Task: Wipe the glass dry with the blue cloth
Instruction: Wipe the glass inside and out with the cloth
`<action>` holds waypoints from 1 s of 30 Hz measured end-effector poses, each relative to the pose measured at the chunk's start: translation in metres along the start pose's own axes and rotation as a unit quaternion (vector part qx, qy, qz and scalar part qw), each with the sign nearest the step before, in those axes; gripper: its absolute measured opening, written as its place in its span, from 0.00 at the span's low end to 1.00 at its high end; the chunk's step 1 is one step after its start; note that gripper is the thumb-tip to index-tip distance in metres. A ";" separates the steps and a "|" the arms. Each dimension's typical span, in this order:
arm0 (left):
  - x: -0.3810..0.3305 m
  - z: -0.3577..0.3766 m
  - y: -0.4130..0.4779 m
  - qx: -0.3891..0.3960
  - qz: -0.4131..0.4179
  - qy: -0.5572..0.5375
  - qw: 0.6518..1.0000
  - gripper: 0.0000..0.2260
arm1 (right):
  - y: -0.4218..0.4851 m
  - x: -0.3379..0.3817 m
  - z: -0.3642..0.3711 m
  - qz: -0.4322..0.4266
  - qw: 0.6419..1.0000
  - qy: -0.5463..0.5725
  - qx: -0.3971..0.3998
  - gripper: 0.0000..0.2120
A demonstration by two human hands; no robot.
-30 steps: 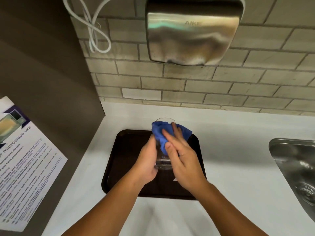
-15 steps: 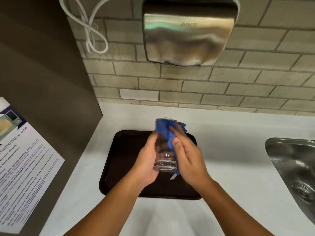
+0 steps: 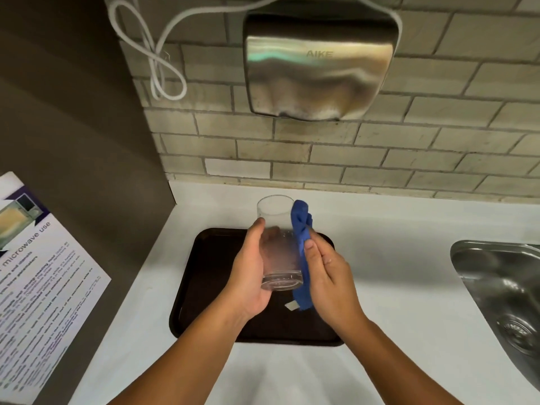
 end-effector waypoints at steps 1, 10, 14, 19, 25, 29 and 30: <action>-0.001 -0.002 0.001 -0.001 0.000 0.000 1.000 0.26 | -0.005 0.004 0.003 -0.026 0.999 -0.007 0.018 0.20; 0.000 0.008 -0.009 0.019 0.003 0.039 0.999 0.31 | 0.010 0.007 0.008 0.044 0.990 0.129 0.021 0.21; -0.003 -0.002 -0.004 -0.002 0.018 0.058 0.998 0.26 | -0.017 0.005 0.018 0.011 0.999 0.037 0.038 0.21; 0.002 -0.003 -0.008 0.008 -0.010 0.050 0.999 0.23 | -0.009 0.012 0.015 -0.077 0.990 -0.104 0.048 0.24; -0.001 0.004 -0.008 0.012 0.009 0.037 0.999 0.27 | -0.008 0.005 0.013 0.069 0.991 0.112 -0.002 0.18; -0.006 0.005 -0.010 0.012 0.028 0.049 0.998 0.20 | -0.020 0.028 0.023 -0.065 0.990 -0.116 0.047 0.25; -0.005 0.005 -0.010 0.014 0.027 0.051 0.998 0.21 | -0.018 0.029 0.025 -0.079 0.986 -0.139 0.056 0.25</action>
Point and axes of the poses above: each hand's wrist, its own y-axis towards the middle knuckle, its own z-axis out of the palm, x = y × z, the point moved 5 cm from there along y, towards the middle knuckle, and after that the axes turned 2 degrees about -x, right-handed, at the moved point
